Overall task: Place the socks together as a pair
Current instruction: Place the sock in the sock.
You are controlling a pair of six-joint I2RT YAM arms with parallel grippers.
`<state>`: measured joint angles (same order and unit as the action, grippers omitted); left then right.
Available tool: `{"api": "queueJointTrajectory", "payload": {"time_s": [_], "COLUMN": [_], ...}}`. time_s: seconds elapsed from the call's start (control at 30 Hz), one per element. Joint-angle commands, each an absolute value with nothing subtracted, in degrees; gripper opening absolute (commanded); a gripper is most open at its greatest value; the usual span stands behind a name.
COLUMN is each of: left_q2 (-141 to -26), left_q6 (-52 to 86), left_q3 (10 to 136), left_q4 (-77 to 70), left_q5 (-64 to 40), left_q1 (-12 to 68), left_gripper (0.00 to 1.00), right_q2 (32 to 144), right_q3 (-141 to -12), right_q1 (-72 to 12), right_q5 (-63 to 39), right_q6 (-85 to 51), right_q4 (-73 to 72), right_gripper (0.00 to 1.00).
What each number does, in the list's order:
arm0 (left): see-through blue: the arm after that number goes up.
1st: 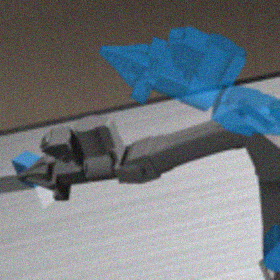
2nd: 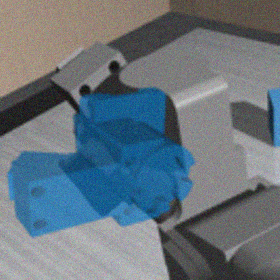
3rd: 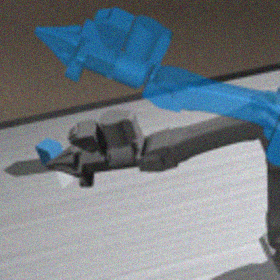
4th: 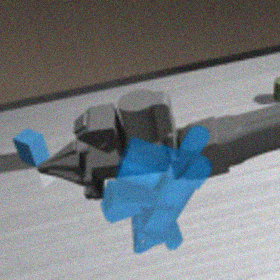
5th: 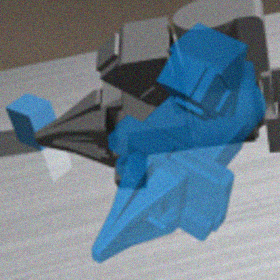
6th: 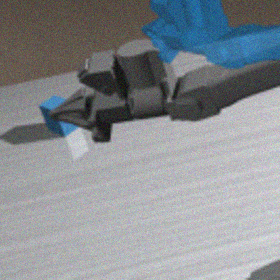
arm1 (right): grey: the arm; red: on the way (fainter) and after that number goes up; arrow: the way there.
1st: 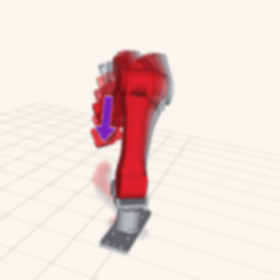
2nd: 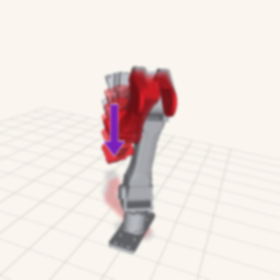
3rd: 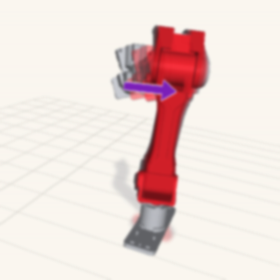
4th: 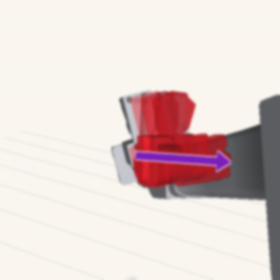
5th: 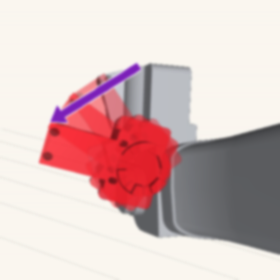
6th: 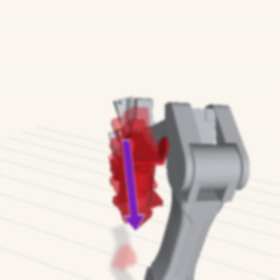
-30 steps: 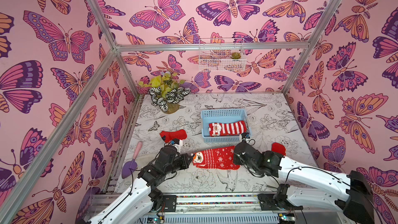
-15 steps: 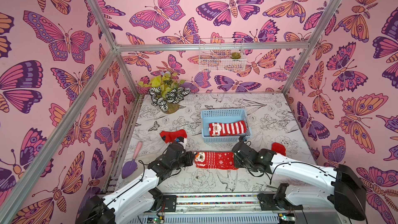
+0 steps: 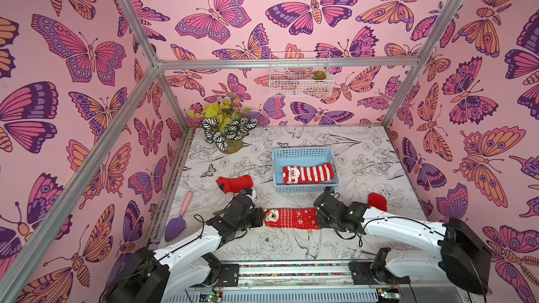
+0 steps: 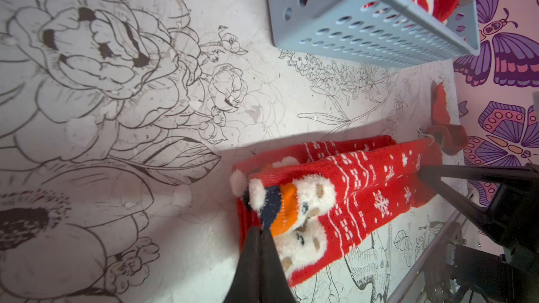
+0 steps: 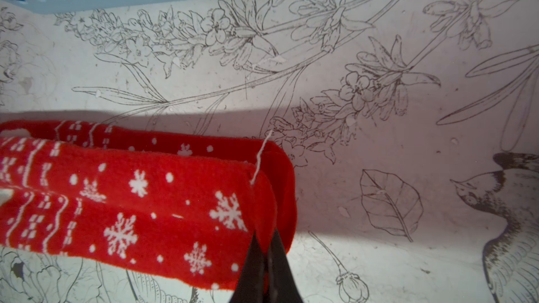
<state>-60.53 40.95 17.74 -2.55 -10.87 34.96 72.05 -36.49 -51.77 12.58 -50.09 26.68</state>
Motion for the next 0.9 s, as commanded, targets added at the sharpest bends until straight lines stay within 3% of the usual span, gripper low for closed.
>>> {"api": "queueJointTrajectory", "payload": {"time_s": [0.0, 0.47, 0.5, 0.6, 0.7, 0.87], "left_q2": [-62.16, -63.23, -62.83, -61.85, -61.26, -60.66], "left_q6": [39.53, 40.73, 40.92, 40.98, 41.07, 41.79], "left_q3": [17.92, 20.39, 20.48, 20.41, 19.8, 19.86], "left_q4": [-3.6, -4.16, -4.1, -4.02, -4.04, -2.1], "left_q5": [-10.67, -11.25, -11.33, -12.2, -12.37, -10.73], "left_q1": [35.32, 36.67, 36.65, 36.66, 36.75, 36.81], "left_gripper": [0.0, 0.02, 0.06, 0.36, 0.56, 0.53], "right_q2": [72.77, 74.76, 74.8, 74.72, 74.07, 71.6], "right_q3": [-36.46, -36.38, -36.37, -36.57, -36.92, -37.02], "right_q1": [-50.89, -49.92, -49.92, -49.84, -49.83, -49.83], "right_q5": [12.36, 10.11, 10.09, 10.54, 11.7, 12.43], "right_q6": [-50.09, -49.27, -49.35, -49.31, -49.26, -49.91], "right_q4": [27.4, 26.98, 26.98, 27.33, 28.49, 29.44], "right_gripper": [0.02, 0.04, 0.05, 0.14, 0.25, 0.39]}}
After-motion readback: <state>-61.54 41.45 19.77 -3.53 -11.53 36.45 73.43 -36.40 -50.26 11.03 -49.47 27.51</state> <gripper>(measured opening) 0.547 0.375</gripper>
